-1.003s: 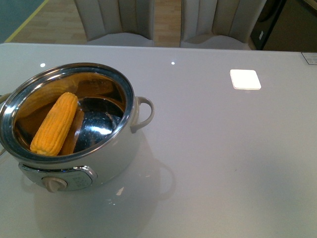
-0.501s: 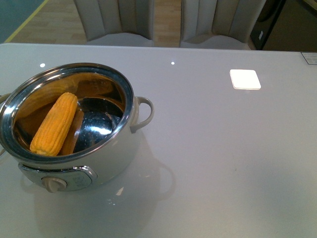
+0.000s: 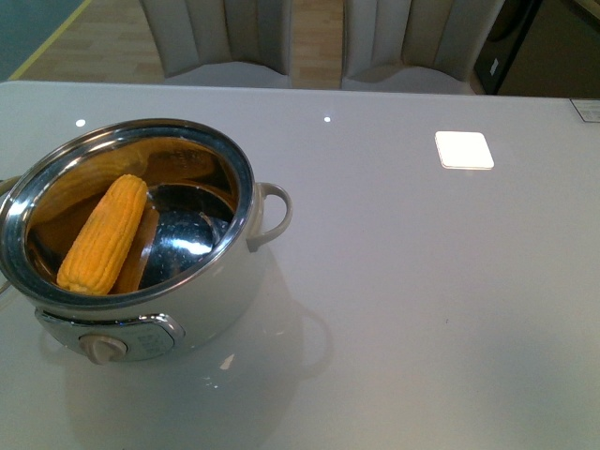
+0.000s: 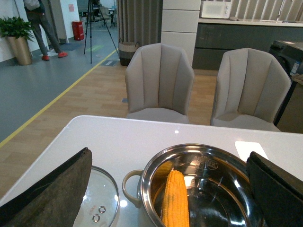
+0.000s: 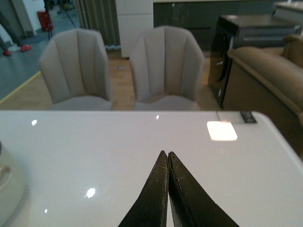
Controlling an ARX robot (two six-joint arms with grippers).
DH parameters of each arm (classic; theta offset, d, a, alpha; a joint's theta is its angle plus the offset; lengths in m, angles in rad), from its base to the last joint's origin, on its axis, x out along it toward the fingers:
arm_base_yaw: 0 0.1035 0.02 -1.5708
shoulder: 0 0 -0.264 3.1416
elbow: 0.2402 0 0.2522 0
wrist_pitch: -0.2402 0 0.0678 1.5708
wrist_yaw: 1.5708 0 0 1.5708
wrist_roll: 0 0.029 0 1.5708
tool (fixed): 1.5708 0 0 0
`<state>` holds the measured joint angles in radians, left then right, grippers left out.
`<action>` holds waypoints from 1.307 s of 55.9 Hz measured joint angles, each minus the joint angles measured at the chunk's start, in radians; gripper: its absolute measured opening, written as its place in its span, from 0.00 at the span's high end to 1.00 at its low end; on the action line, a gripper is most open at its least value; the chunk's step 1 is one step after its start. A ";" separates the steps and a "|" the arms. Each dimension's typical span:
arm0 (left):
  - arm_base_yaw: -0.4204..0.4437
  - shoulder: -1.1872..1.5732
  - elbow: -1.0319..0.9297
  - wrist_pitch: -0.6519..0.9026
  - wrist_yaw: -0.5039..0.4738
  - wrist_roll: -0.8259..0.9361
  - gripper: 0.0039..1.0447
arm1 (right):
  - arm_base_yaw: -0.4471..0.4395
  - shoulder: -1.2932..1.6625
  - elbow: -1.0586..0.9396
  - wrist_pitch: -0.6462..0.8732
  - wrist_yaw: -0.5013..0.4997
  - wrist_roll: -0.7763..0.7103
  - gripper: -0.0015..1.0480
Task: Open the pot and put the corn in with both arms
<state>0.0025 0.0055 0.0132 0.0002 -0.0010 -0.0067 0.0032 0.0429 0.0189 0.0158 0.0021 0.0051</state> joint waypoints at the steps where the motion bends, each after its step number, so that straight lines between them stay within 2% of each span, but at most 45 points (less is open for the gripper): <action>1: 0.000 0.000 0.000 0.000 0.000 0.000 0.07 | 0.000 -0.016 0.000 -0.004 -0.001 0.000 0.98; 27: 0.000 0.000 0.000 0.000 0.001 0.000 0.07 | 0.000 -0.036 0.000 -0.014 -0.002 0.000 0.98; 43: 0.000 0.000 0.000 0.000 0.000 0.000 0.07 | 0.000 -0.037 0.000 -0.014 -0.002 -0.002 0.52; 54: 0.000 0.000 0.000 0.000 0.000 0.000 0.07 | 0.000 -0.037 0.000 -0.014 -0.002 -0.001 0.08; 73: 0.000 0.000 0.000 0.000 0.001 0.000 0.07 | 0.000 -0.037 0.000 -0.014 -0.002 -0.002 0.09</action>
<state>0.0025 0.0055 0.0132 0.0002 -0.0002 -0.0067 0.0032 0.0063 0.0189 0.0017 0.0006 0.0036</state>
